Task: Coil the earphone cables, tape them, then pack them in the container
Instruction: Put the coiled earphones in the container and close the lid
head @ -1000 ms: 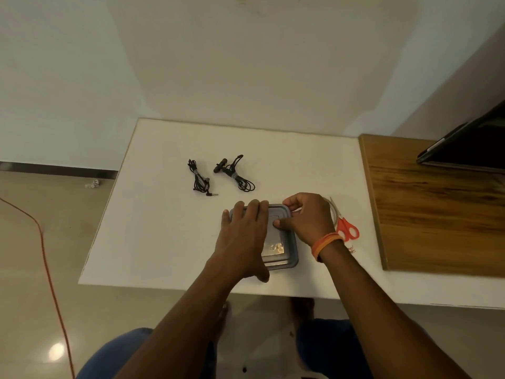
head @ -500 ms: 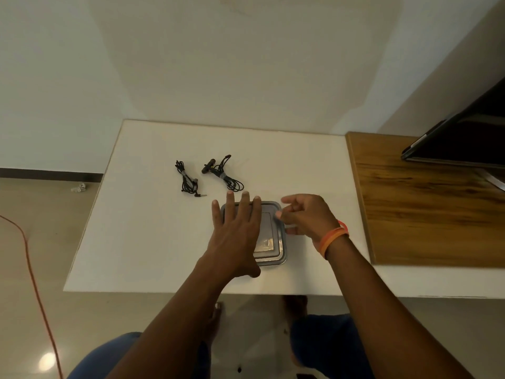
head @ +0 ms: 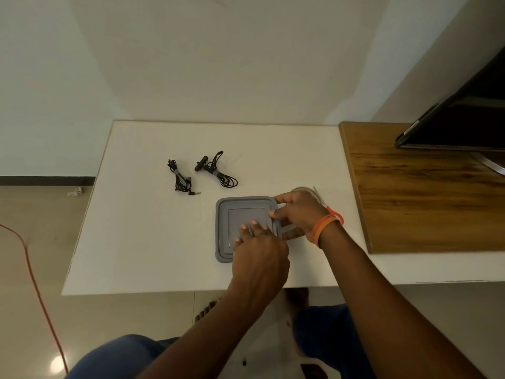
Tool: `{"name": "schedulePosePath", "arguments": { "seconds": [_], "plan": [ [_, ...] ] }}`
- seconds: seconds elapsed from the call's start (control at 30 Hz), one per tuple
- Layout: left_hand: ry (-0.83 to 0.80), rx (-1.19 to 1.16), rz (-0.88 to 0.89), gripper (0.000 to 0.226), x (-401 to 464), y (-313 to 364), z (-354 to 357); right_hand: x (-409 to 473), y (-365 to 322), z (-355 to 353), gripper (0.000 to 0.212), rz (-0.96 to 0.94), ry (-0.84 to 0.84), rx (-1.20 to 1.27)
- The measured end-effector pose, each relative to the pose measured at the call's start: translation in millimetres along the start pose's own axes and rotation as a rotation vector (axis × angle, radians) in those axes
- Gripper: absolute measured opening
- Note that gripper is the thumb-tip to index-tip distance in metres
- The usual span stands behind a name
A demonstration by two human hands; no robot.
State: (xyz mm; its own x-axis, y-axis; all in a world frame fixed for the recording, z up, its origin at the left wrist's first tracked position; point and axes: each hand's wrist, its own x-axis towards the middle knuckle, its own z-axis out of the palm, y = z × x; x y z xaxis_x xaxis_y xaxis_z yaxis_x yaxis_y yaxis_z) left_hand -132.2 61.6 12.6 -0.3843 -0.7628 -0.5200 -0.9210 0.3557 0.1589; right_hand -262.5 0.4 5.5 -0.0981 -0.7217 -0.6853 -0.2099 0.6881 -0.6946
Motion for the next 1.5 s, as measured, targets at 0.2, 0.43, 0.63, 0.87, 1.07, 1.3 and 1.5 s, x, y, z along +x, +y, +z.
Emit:
{"name": "schedulePosePath", "arguments": {
  "seconds": [0.2,0.43,0.63,0.87,1.07,1.3,1.5],
  "plan": [
    [0.058,0.097,0.031,0.05,0,13,7,-3,5,-1,0.034,0.004,-0.033,0.051],
    [0.112,0.136,-0.028,0.053,-4,12,27,-8,20,-2,0.026,0.021,-0.04,0.242],
    [0.135,0.192,-0.017,0.055,-7,6,14,-15,38,-4,0.03,0.0,-0.078,0.24],
    [0.248,0.288,0.061,0.046,-7,-4,9,-23,32,2,0.043,-0.124,-0.039,-0.019],
    [0.314,0.249,0.111,0.05,-21,-9,4,-42,19,11,0.036,-0.117,-0.017,-0.04],
    [0.473,-0.066,0.06,0.061,-34,-16,-12,-50,22,15,0.023,-0.033,-0.029,0.129],
    [0.839,-0.735,-0.21,0.023,-46,-48,-44,-50,21,16,0.024,-0.043,0.048,0.155]
  ]
}}
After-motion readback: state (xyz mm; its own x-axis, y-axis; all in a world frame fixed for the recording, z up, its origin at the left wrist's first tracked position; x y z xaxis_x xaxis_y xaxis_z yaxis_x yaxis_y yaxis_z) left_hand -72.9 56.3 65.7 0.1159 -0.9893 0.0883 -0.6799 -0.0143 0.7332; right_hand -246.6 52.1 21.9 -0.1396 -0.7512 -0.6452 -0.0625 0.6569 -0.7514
